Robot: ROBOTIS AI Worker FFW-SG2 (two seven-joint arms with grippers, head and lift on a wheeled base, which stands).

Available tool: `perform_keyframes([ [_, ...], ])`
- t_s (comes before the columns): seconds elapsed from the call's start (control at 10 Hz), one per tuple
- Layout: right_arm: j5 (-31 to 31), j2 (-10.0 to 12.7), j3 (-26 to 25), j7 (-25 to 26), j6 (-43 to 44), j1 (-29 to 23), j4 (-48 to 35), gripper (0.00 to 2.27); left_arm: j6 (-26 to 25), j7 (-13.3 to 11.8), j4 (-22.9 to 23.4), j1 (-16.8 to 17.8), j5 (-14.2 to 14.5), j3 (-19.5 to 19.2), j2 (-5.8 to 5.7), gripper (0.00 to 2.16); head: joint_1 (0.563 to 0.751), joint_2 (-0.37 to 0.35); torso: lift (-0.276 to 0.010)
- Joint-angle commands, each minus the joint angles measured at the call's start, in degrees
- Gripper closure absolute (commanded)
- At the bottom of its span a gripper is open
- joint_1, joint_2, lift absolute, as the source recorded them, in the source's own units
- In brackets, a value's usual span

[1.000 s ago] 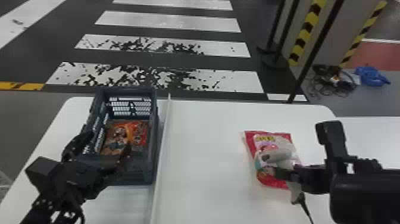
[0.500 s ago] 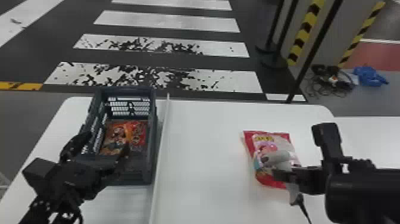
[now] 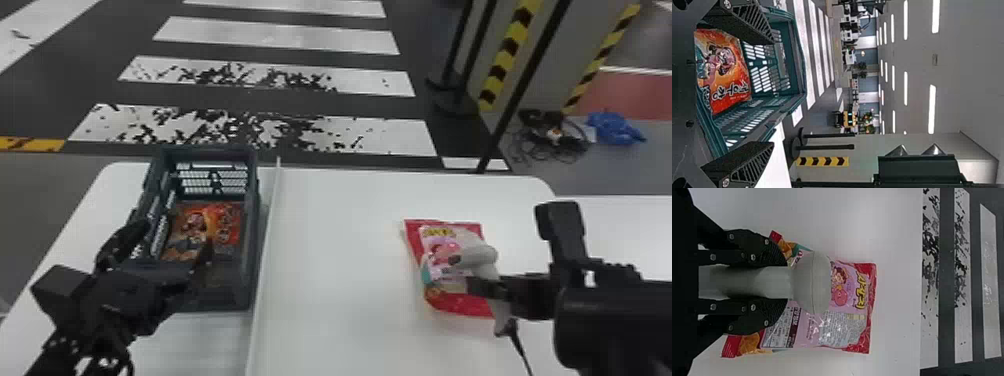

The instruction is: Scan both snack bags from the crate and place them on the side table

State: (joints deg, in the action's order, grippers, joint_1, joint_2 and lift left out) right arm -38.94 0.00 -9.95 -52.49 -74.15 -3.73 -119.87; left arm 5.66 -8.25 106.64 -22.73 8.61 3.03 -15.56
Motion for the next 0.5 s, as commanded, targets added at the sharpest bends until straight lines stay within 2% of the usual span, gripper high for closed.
perform_keyframes([
  [0.0, 1.23, 0.05, -3.67, 0.64, 3.88, 0.22, 0.07, 2.16, 0.0, 0.07, -0.02, -0.03, 0.09, -0.04, 0.0, 0.08, 0.695, -0.109, -0.098],
  [0.2, 3.78, 0.05, -10.96, 0.64, 3.88, 1.89, 0.16, 2.16, 0.0, -0.02, -0.29, 0.32, 0.0, 0.31, 0.0, 0.08, 0.695, -0.152, -0.098],
  [0.4, 5.54, 0.05, -17.38, 2.49, 8.97, 2.59, 1.48, 2.16, 0.0, -0.02, -0.55, -0.03, 0.09, 0.31, -0.17, 0.08, 0.695, -0.201, -0.098],
])
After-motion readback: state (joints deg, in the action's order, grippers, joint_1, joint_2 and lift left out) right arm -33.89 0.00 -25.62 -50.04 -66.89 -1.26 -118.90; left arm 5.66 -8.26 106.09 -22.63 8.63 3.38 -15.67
